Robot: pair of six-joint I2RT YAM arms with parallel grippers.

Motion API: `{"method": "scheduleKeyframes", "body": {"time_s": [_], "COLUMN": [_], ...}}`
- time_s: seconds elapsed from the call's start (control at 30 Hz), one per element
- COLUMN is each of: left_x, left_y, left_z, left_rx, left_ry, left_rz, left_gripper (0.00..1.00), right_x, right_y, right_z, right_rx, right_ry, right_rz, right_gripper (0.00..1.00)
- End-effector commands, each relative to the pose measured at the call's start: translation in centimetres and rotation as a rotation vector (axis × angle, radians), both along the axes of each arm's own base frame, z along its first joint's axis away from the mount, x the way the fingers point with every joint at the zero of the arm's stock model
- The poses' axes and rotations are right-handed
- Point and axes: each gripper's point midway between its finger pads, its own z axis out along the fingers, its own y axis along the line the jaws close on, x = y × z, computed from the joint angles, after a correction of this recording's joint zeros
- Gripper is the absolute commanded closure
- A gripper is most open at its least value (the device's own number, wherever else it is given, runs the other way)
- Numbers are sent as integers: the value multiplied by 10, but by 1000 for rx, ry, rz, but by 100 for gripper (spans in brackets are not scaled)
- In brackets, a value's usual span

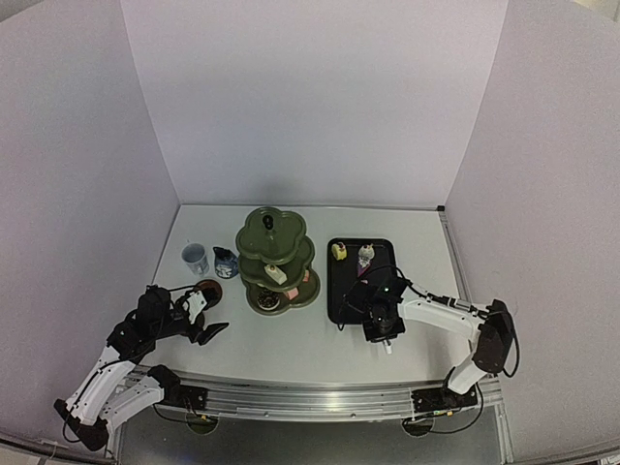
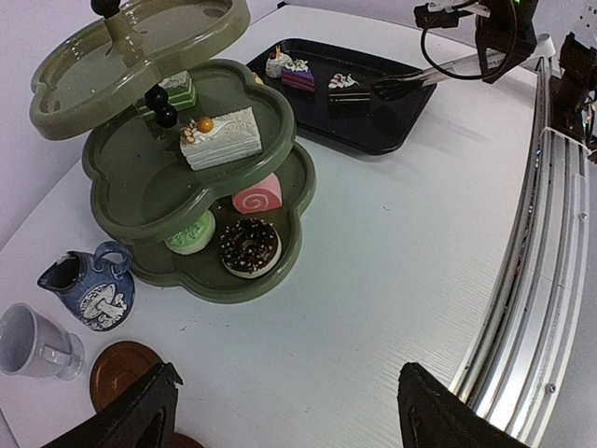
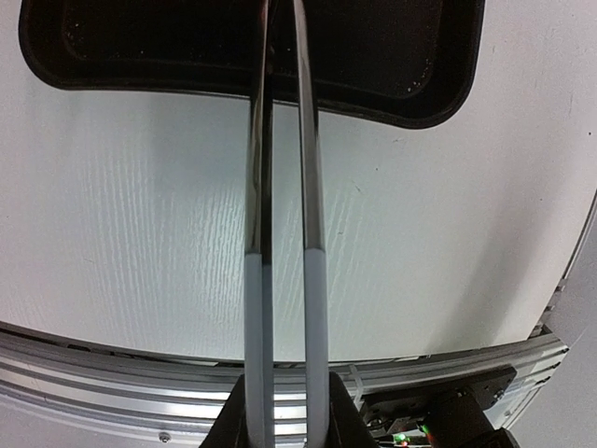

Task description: Serve the afternoon tea

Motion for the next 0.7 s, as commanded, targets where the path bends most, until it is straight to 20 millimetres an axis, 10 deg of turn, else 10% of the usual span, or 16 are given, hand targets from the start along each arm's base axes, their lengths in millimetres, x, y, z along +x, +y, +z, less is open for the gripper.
{"method": "scheduleKeyframes", "body": {"time_s": [0.0, 0.67], "left_x": [4, 5], "left_y": [-1, -2], "left_z": [4, 6], "left_rx": [-3, 1], "left_ry": [-26, -35], "left_rz": [-3, -5], "left_gripper": [19, 19], "right_x": [13, 18], "right_y": [0, 0], "right_z": [12, 1], "right_rx": [-7, -9], "right_ry": [-57, -38], "right_rz": [-6, -4], "right_gripper": [80, 72]}}
